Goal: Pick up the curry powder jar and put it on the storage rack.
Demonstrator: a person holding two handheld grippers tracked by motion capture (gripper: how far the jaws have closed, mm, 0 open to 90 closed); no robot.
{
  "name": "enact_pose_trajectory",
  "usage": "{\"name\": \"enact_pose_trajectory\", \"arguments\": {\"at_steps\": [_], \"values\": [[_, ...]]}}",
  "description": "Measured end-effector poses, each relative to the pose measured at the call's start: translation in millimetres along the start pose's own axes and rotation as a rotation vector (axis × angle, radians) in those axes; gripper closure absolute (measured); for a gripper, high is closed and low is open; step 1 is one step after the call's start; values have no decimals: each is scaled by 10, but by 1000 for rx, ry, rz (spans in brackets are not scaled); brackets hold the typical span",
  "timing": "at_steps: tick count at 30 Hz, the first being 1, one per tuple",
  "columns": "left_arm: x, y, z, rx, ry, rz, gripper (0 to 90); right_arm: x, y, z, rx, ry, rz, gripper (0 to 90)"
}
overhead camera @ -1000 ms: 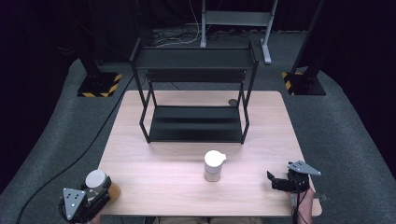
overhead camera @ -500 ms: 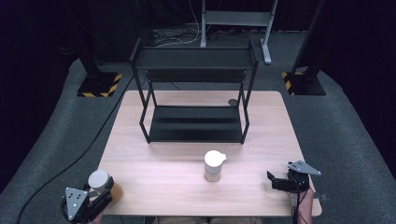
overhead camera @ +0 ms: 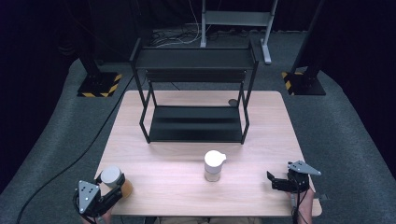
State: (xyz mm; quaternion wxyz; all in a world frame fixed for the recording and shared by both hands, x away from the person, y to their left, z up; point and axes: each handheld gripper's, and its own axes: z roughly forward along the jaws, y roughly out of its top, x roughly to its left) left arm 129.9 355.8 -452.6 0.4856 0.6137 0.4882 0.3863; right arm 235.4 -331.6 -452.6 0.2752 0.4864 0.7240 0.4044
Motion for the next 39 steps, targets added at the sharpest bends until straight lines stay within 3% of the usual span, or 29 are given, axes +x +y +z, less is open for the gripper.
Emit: {"name": "enact_pose_trajectory", "arguments": {"at_steps": [22, 39], "values": [[-78, 159, 166, -16, -65, 32, 338, -6, -6, -4, -3, 4, -2, 0], [-132, 356, 358, -3, -127, 86, 337, -23, -6, -3, -3, 11, 1, 0]]}}
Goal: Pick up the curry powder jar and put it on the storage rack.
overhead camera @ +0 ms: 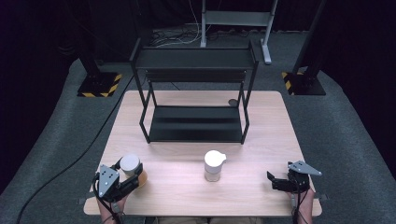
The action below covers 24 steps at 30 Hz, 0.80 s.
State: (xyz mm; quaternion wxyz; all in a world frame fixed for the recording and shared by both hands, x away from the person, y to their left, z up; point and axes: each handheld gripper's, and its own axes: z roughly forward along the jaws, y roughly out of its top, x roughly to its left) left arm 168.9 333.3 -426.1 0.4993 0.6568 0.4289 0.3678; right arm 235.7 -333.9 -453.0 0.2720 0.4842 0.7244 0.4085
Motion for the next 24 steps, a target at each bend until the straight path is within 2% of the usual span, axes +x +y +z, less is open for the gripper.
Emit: {"name": "enact_pose_trajectory", "arguments": {"at_steps": [16, 24], "values": [[-12, 219, 192, 2, -46, 40, 338, -26, 2, 2, 1, 11, 7, 0], [-12, 275, 255, 6, -62, 46, 337, -32, 13, 8, 7, 15, 5, 0]]}}
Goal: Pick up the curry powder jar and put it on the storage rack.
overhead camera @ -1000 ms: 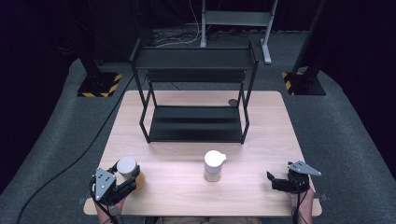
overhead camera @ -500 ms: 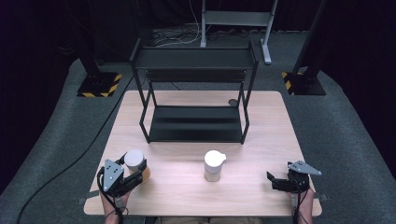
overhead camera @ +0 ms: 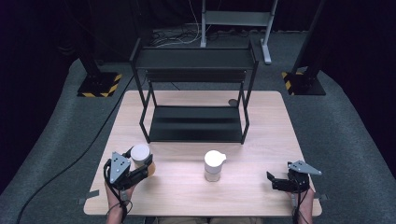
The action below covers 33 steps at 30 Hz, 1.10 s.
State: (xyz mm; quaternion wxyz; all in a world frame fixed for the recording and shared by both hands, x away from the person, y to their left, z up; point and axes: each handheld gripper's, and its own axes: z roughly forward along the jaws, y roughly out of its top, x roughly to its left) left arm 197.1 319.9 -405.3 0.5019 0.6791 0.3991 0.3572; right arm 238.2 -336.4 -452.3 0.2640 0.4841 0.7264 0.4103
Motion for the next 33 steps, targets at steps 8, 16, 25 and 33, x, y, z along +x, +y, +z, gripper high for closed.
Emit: {"name": "enact_pose_trajectory", "arguments": {"at_steps": [8, 16, 25, 33], "values": [[16, 79, 74, -3, -17, 23, 337, 0, 2, 1, 1, 1, 0, 0], [12, 167, 152, -7, -31, 58, 337, -8, -2, -2, -1, 3, 2, 0], [27, 228, 244, -12, -45, 63, 337, 7, -12, -6, -6, -2, -5, 0], [44, 297, 346, -17, -64, 79, 337, 9, -13, -7, -7, -3, -5, 0]]}}
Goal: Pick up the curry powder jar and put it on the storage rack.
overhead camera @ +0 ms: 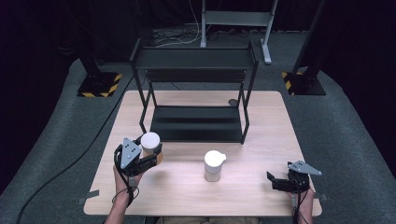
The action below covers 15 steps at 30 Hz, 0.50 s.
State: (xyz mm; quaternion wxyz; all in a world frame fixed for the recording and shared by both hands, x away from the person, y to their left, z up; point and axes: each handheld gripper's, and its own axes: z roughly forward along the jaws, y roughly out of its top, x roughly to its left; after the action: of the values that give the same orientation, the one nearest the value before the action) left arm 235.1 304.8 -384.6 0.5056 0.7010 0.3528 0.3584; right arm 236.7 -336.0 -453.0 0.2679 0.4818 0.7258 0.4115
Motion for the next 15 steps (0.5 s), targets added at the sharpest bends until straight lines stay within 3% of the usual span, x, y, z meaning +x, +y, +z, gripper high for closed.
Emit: {"name": "enact_pose_trajectory", "arguments": {"at_steps": [15], "values": [[63, 184, 155, -17, -25, 25, 337, -4, -1, 0, -1, 3, -3, 0]]}}
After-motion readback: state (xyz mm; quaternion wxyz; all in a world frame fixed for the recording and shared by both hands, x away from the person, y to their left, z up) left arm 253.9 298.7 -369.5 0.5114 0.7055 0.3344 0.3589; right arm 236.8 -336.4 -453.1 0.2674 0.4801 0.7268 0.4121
